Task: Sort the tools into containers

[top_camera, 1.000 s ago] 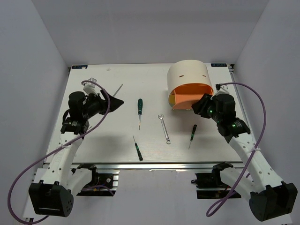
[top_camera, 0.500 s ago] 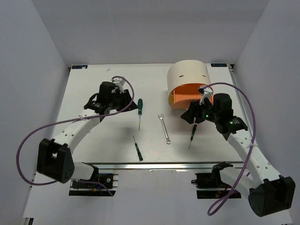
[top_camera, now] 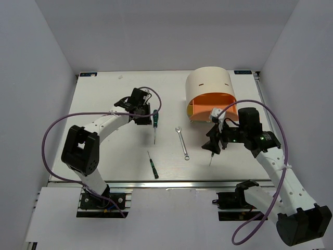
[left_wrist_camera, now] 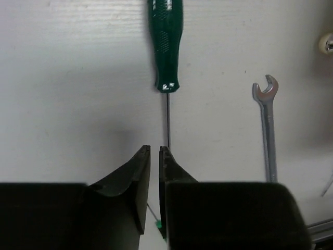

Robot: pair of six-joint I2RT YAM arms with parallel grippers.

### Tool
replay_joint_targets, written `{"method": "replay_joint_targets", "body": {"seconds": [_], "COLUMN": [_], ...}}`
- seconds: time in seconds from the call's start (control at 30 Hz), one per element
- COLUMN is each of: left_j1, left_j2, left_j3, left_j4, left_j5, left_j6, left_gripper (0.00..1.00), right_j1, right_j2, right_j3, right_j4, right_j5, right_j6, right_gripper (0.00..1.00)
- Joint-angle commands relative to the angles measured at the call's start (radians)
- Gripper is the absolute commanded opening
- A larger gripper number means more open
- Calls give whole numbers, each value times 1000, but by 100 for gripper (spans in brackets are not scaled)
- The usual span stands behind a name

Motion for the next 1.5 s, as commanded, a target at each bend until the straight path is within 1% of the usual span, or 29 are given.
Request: {"method": "replay_joint_targets", "body": {"seconds": [0.0, 0.07, 0.1, 0.17, 0.2, 0.23, 0.27, 0.3, 0.37, 0.4, 0.47, 0.5, 0.53, 0.6, 0.63, 0.67, 0.8, 0.87, 1.0, 1.07, 1.13, 1.17, 1.2, 1.23, 1.27, 1.3, 1.37, 1.4, 1.47], "left_j1": [-15, -25, -30, -33, -37, -42, -48, -70, -106, -157, -211, -269, -298, -375, -398, -418, -524, -533, -533, -533, -533, -533, -533, -533, -533, -533, -533, -533, -533], "left_j2": [-65, -137, -168, -255, -279, -297, -311, -325, -333, -337, -342, -337, -330, -299, -252, -225, -104, -72, -75, -75, -70, -69, -67, -66, -63, -49, -29, -14, -9], "left_j3": [46, 13, -13, -92, -113, -142, -150, -155, -159, -161, -164, -164, -162, -155, -150, -144, -100, -110, -145, -178, -225, -248, -274, -323, -343, -356, -356, -338, -315], "left_j4": [-219, -285, -313, -325, -329, -333, -339, -367, -401, -436, -459, -459, -459, -453, -457, -464, -513, -510, -485, -465, -399, -325, -286, -245, -176, -151, -123, -132, -147], "left_j5": [-107, -116, -105, -55, -38, -32, -1, -4, -16, -63, -90, -110, -120, -136, -149, -156, -215, -243, -309, -318, -317, -300, -297, -291, -279, -277, -278, -283, -291], "left_j6": [-90, -160, -237, -309, -372, -401, -427, -484, -546, -616, -694, -763, -799, -866, -882, -895, -948, -954, -954, -952, -934, -919, -914, -911, -909, -908, -897, -894, -885], "left_gripper": [20, 18, 21, 36, 43, 58, 61, 63, 66, 67, 67, 67, 67, 67, 67, 68, 68, 68, 70, 69, 66, 65, 63, 59, 56, 53, 37, 22, 8], "right_j1": [1, 1, 1, 4, 6, 12, 13, 13, 12, 13, 13, 13, 13, 13, 13, 13, 10, 12, 12, 12, 12, 10, 10, 12, 10, 12, 12, 10, 10], "right_j2": [-15, -5, 1, 29, 41, 51, 64, 66, 55, 49, 41, 44, 49, 72, 80, 92, 80, 37, -11, -35, -51, -67, -75, -89, -97, -103, -129, -147, -167], "right_j3": [59, 47, 37, 5, -4, -13, -33, -45, -76, -116, -154, -185, -194, -202, -196, -190, -177, -193, -207, -197, -191, -185, -179, -173, -159, -154, -145, -144, -144], "right_j4": [-257, -262, -244, -211, -199, -182, -173, -162, -122, -101, -46, -30, -17, 35, 58, 80, 135, 145, 142, 116, 100, 96, 91, 79, 71, 62, 37, 30, 25], "right_j5": [-120, -67, -32, 5, 46, 64, 80, 105, 120, 124, 117, 105, 96, 90, 94, 102, 130, 137, 157, 168, 186, 203, 211, 219, 231, 236, 245, 249, 263], "right_j6": [-457, -511, -508, -457, -446, -443, -442, -462, -505, -522, -550, -550, -542, -492, -454, -380, -294, -265, -211, -199, -192, -192, -191, -189, -189, -188, -185, -183, -177], "right_gripper": [63, 50, 36, 23, 25, 33, 46, 60, 67, 69, 70, 71, 71, 70, 70, 70, 69, 69, 69, 69, 70, 70, 70, 70, 70, 70, 70, 70, 70]}}
